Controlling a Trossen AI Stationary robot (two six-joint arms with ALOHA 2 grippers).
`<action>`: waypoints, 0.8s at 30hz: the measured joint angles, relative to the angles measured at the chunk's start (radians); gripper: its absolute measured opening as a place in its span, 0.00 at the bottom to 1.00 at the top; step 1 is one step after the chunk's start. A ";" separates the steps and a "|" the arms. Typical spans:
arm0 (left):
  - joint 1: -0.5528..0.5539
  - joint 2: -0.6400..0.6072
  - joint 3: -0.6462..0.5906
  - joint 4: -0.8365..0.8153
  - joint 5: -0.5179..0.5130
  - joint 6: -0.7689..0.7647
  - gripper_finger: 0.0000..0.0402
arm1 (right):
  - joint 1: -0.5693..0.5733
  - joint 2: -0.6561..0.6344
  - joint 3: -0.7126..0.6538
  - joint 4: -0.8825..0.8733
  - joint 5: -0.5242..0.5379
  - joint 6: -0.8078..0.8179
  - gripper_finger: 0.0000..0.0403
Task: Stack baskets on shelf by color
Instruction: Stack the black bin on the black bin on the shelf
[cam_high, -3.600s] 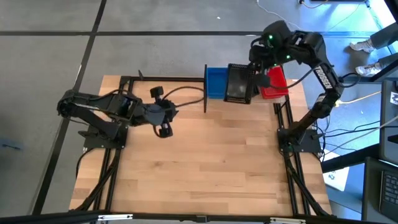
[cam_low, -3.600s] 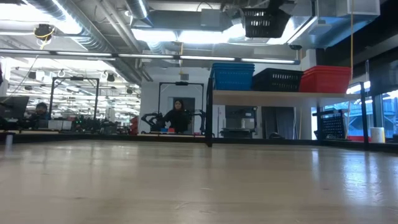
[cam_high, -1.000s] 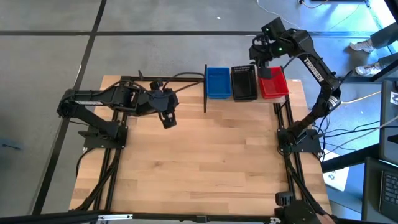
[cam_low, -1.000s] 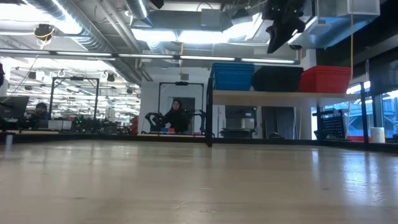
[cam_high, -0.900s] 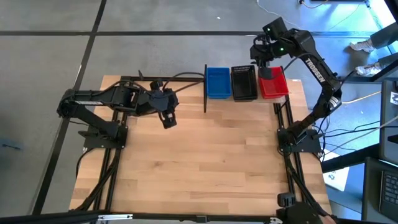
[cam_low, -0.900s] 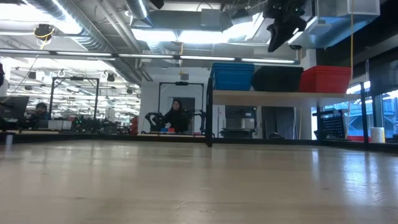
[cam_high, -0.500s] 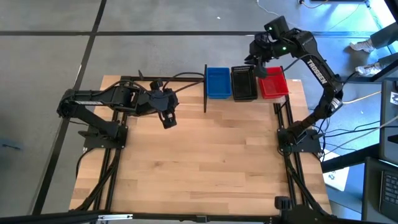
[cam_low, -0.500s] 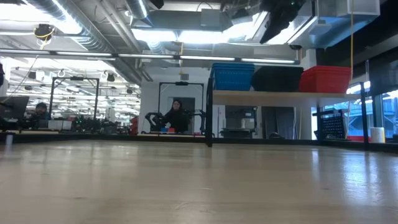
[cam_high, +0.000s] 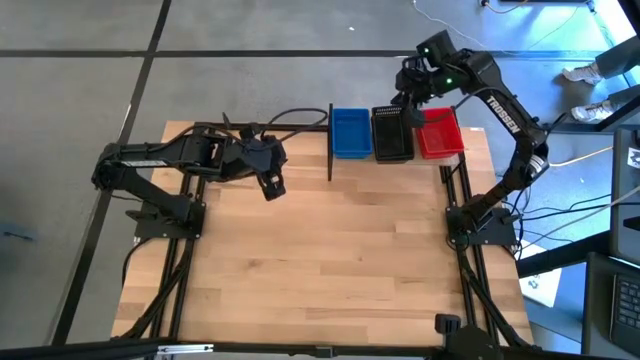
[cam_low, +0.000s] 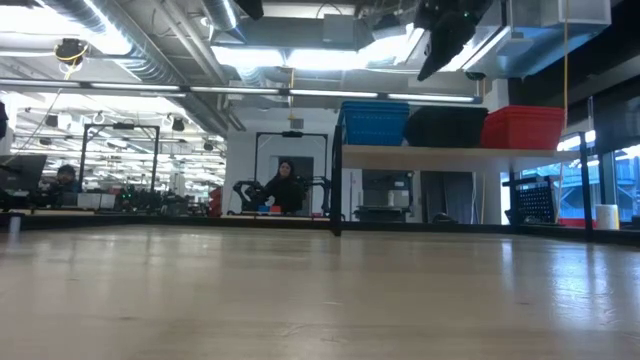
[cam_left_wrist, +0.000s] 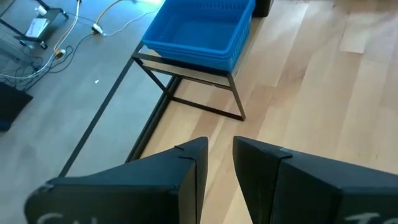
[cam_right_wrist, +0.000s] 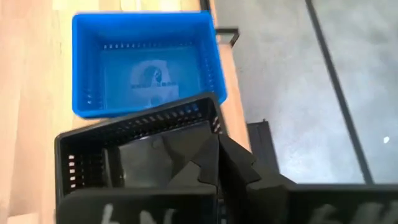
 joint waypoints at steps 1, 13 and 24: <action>0.000 0.000 0.000 0.000 0.000 0.000 0.17 | 0.000 0.000 -0.014 0.002 0.001 0.001 0.00; 0.000 0.000 0.000 0.000 0.002 0.002 0.17 | 0.000 0.000 -0.160 0.146 0.005 0.001 0.00; 0.000 0.000 0.000 0.000 0.002 0.000 0.17 | 0.000 0.000 -0.164 0.150 0.010 0.000 0.00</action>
